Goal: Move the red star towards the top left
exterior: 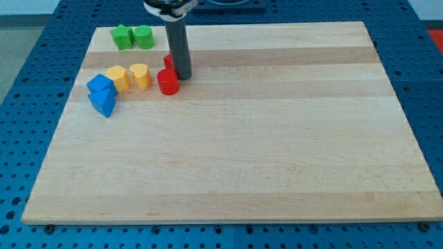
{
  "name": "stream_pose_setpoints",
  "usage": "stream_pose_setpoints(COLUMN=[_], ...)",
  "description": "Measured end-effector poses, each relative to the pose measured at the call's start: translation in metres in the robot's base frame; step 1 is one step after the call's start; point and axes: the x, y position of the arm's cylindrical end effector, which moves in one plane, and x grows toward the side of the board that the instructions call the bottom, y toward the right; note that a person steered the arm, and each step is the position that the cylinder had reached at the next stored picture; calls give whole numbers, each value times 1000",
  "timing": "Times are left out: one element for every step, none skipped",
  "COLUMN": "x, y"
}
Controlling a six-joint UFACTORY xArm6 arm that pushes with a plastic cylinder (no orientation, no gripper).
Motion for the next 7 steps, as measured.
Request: stream_pose_setpoints(x=[-10, -20, -28, -45, -51, -51, -51], y=[8, 12, 12, 9, -14, -47, -72])
